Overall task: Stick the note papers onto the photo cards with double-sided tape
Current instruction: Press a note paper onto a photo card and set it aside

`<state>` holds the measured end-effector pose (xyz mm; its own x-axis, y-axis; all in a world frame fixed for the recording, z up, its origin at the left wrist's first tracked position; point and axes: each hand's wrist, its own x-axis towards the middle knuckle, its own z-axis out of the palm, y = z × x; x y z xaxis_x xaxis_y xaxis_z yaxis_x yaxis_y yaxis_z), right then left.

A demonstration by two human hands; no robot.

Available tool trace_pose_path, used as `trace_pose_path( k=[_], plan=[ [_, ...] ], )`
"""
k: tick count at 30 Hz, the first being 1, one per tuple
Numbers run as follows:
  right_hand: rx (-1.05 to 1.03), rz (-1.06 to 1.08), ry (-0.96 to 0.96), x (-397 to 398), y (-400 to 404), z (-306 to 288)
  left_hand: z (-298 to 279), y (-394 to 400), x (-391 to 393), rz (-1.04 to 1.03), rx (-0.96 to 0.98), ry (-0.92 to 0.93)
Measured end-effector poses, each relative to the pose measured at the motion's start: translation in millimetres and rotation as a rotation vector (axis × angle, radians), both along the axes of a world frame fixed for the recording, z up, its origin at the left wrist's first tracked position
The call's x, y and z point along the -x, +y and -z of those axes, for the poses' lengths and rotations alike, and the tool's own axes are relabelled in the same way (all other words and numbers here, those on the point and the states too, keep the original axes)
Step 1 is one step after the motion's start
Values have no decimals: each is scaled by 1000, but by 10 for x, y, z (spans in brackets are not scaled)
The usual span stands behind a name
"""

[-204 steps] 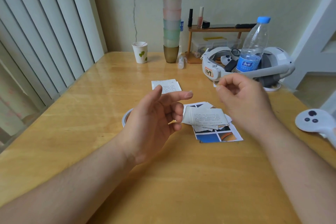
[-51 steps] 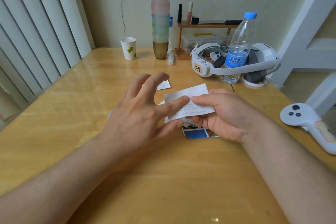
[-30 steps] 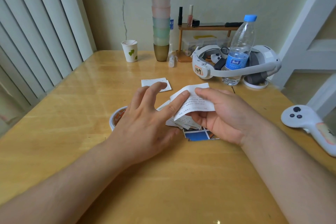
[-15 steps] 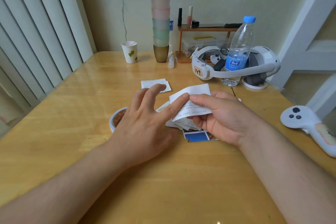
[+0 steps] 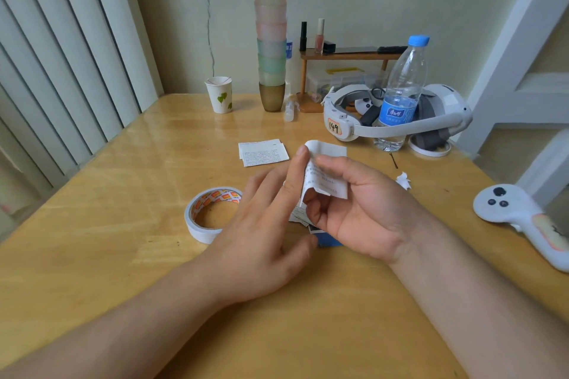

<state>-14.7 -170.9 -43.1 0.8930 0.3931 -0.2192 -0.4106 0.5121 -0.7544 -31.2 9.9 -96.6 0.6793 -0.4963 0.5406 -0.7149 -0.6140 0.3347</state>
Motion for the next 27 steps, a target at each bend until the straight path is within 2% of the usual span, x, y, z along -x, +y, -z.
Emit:
trace_pose_path(
  k=[4, 12, 14, 16, 18, 19, 20, 27],
  plan=[
    [4, -3, 20, -19, -15, 17, 11, -10, -1, 35, 34, 47],
    [55, 8, 39, -53, -57, 32, 3, 33, -13, 54, 226, 307],
    [88, 30, 30, -62, -79, 27, 6, 73, -55, 142, 375, 412],
    [141, 46, -10, -67, -95, 27, -37, 85, -77, 242, 664, 555],
    [229, 57, -66, -72, -103, 44, -115, 68, -109, 264, 1031, 762],
    [279, 60, -90, -74, -103, 58, -152, 56, -117, 249, 1156, 838],
    [324, 61, -109, -75, -95, 69, -175, 50, -125, 223, 1196, 874],
    [388, 22, -162, -99, -85, 98, -148, 40, -149, 45, 1075, 814]
  ],
)
